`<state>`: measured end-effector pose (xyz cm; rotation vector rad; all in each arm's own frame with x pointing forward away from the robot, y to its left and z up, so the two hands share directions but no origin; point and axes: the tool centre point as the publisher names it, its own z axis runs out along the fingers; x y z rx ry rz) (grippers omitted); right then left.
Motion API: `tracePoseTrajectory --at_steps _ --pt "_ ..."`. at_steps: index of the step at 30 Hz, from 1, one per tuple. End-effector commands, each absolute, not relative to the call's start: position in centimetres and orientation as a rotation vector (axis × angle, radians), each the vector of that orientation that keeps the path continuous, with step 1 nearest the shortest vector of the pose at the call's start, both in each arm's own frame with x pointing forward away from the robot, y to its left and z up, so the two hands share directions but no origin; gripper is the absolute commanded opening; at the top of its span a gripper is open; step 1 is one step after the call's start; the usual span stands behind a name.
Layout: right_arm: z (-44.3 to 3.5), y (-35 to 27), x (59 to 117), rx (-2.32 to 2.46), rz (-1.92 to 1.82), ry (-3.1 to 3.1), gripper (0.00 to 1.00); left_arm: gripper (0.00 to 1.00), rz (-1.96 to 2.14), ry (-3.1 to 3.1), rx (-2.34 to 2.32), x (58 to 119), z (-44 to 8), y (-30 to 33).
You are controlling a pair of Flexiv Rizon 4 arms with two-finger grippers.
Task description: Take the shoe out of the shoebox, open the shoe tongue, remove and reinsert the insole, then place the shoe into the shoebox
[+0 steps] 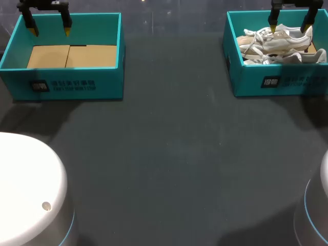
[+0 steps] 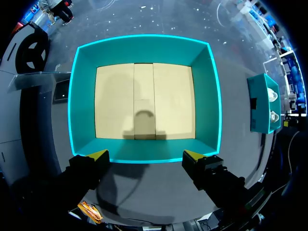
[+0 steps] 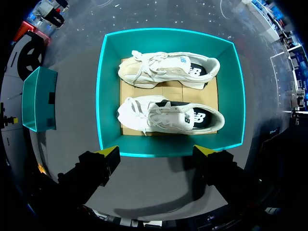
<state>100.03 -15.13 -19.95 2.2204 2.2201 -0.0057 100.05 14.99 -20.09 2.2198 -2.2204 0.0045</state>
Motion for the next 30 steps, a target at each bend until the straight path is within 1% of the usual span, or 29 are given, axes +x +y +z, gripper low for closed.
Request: tracePoseTrajectory --at_steps 1,21,30 --pt "-19.9 -15.1 100.0 2.220 -0.006 2.220 1.00 1.00 0.002 -2.221 2.220 100.0 -20.1 15.0" --pt "-20.0 -15.2 100.0 2.192 -0.018 2.220 1.00 1.00 0.002 -2.221 2.220 100.0 -20.1 15.0" --pt "-20.4 -17.2 99.6 2.138 -0.004 2.208 1.00 1.00 0.002 -2.221 2.220 100.0 -20.1 15.0"
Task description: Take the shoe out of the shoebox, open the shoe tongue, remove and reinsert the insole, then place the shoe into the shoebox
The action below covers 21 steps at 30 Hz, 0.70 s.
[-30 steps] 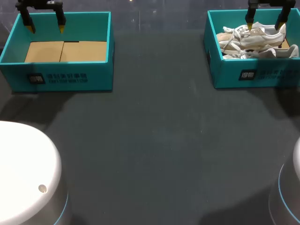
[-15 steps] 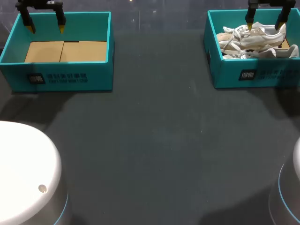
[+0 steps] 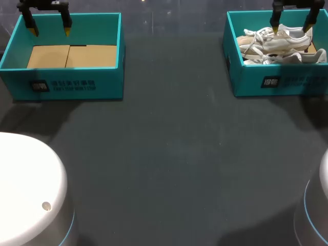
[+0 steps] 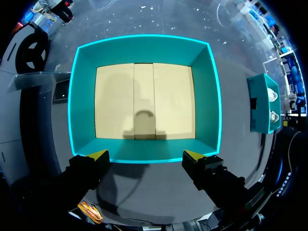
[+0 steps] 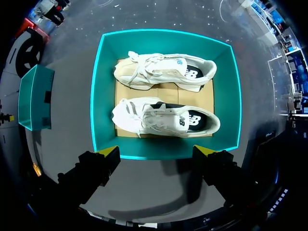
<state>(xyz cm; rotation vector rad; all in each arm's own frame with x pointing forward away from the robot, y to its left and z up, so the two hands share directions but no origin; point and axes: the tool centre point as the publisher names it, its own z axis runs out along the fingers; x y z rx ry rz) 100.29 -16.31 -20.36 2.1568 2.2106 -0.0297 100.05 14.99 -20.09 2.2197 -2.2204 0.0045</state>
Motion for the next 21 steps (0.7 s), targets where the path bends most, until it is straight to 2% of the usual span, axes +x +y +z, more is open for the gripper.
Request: tracePoseTrajectory --at_steps 1,21 --pt "-20.5 -17.7 99.6 2.134 -0.003 2.206 1.00 1.00 0.002 -2.221 2.220 100.0 -20.1 15.0" --pt "-23.5 -23.6 99.8 2.077 -0.045 2.185 1.00 1.00 0.002 -2.221 2.220 100.0 -20.1 15.0"
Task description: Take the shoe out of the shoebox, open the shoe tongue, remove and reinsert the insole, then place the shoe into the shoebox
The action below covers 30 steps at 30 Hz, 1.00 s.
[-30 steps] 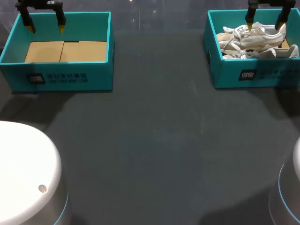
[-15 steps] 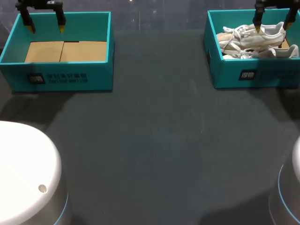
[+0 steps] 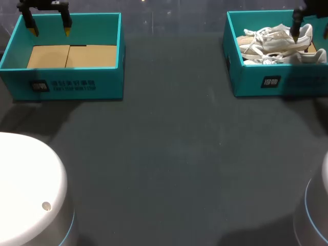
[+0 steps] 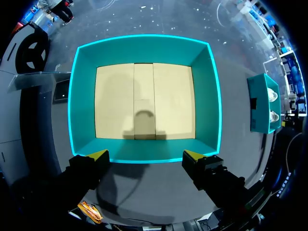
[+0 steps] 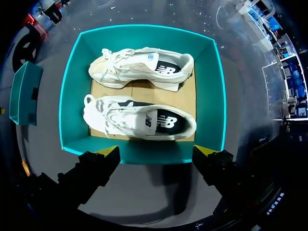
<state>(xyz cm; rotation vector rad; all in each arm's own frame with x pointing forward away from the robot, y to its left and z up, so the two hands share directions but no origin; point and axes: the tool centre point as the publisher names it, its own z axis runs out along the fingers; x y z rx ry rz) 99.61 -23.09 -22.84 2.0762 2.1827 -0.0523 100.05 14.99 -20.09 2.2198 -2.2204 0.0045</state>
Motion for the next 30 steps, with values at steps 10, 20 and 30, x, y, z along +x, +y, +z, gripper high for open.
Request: tracePoseTrajectory --at_steps 10,20,30 --pt "-25.1 -25.4 100.4 2.109 -0.032 2.181 1.00 1.00 0.002 -2.221 2.220 100.0 -20.1 15.0" --pt "-26.9 -27.0 100.7 2.121 -0.028 2.158 0.81 1.00 0.002 -2.221 2.220 100.0 -20.1 15.0" --pt "-28.8 -27.8 100.9 2.138 0.003 2.170 0.79 1.00 0.002 -2.221 2.220 100.0 -20.1 15.0"
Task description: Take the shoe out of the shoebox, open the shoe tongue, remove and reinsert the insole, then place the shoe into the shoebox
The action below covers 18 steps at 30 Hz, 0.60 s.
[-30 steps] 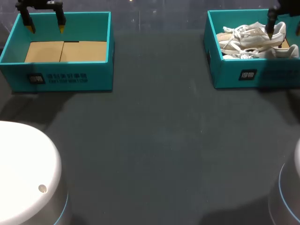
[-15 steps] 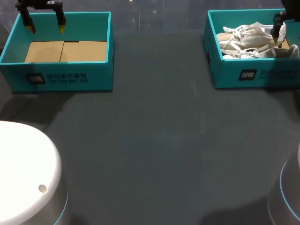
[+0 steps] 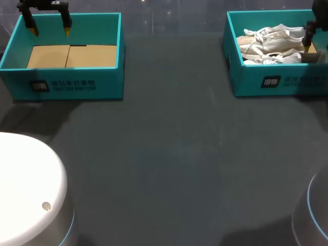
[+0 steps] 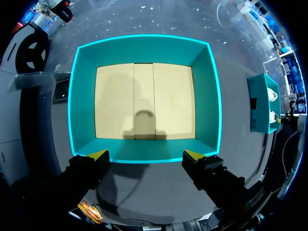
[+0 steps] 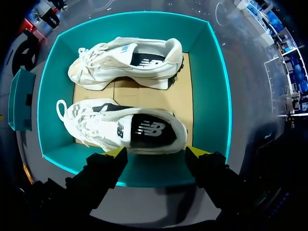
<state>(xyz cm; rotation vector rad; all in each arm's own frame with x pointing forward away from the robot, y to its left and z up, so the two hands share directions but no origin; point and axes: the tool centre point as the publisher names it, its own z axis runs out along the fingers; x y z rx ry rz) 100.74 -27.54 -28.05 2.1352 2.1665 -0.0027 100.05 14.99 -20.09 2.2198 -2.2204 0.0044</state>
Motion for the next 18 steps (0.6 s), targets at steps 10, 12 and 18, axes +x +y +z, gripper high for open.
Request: tracePoseTrajectory --at_steps 10,12,18 --pt "-29.8 -28.9 101.0 2.157 -0.010 2.161 0.80 1.00 0.002 -2.221 2.220 100.0 -20.1 15.0" --pt "-29.9 -29.1 101.0 2.159 -0.006 2.154 0.79 1.00 0.002 -2.221 2.220 100.0 -20.1 15.0" --pt "-30.5 -29.9 101.0 2.168 0.001 2.138 0.80 1.00 0.002 -2.221 2.220 100.0 -20.1 15.0"
